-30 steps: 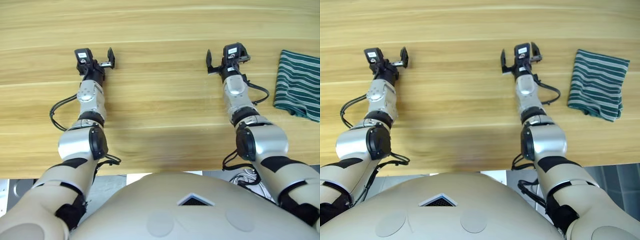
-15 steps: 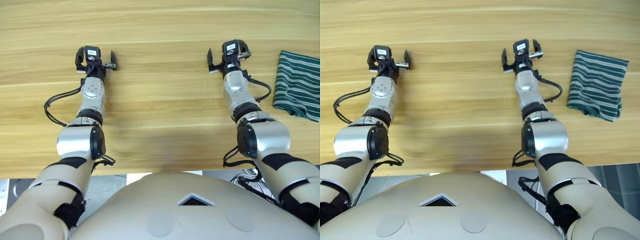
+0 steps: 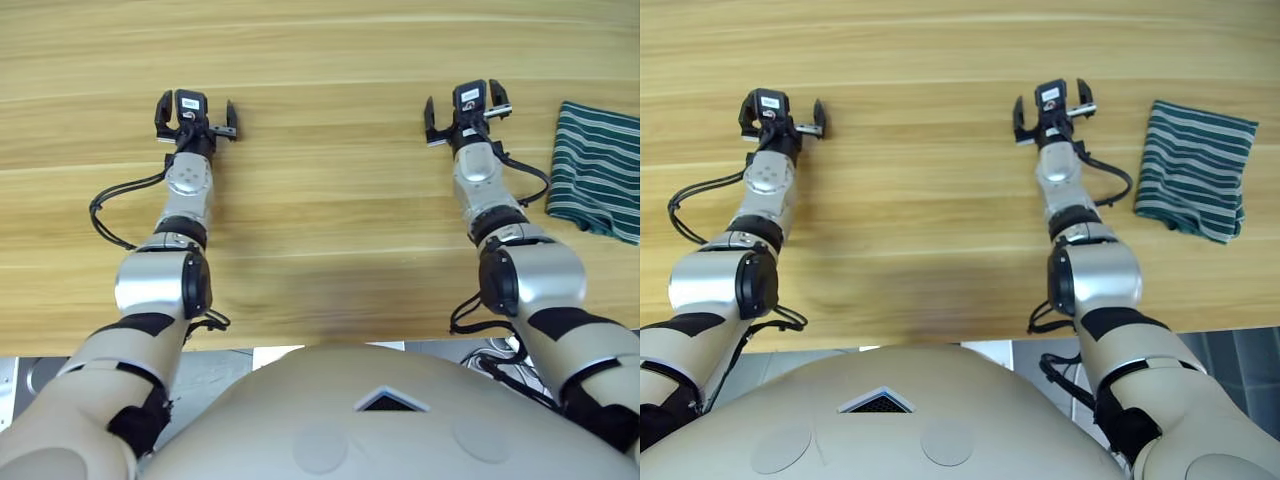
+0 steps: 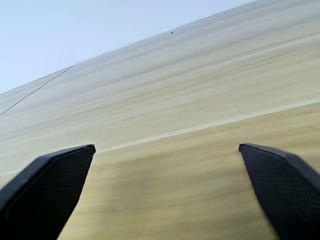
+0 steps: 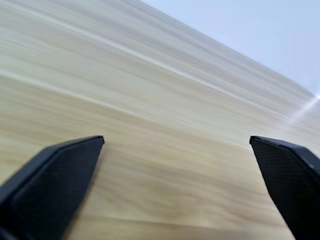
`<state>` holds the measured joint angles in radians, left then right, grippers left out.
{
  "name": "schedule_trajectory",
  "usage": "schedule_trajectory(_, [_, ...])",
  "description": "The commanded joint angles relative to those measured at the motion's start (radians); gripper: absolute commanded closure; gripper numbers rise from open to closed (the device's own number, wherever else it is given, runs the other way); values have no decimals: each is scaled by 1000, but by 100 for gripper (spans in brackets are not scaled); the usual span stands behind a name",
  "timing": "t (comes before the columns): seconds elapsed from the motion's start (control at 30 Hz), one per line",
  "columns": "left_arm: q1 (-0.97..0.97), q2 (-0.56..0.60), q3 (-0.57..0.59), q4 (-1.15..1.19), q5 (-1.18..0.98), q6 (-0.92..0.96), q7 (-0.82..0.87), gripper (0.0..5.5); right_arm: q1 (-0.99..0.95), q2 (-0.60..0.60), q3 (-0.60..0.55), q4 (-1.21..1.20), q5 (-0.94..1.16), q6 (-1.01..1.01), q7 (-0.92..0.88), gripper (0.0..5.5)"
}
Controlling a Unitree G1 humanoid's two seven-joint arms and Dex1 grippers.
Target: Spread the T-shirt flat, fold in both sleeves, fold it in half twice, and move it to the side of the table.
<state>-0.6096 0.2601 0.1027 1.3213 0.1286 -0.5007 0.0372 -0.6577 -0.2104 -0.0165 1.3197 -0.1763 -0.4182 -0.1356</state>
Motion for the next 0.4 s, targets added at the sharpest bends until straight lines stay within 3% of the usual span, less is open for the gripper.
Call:
schedule_trajectory(0.03, [19,-14,-14,23,21,21,-10,14,51,-1,6,28,-21,34,-19,10])
schedule_trajectory(0.27, [23,-8,-37,22,39,-2,6,14,52,3,21,26,-40,24,-45,10])
schedule_trajectory(0.3, [25,-9,-45,22,49,-5,11,33,52,3,26,27,-44,24,-46,10])
schedule_trajectory(0.4, [25,-11,-55,23,64,-10,21,80,53,3,33,27,-52,24,-48,69])
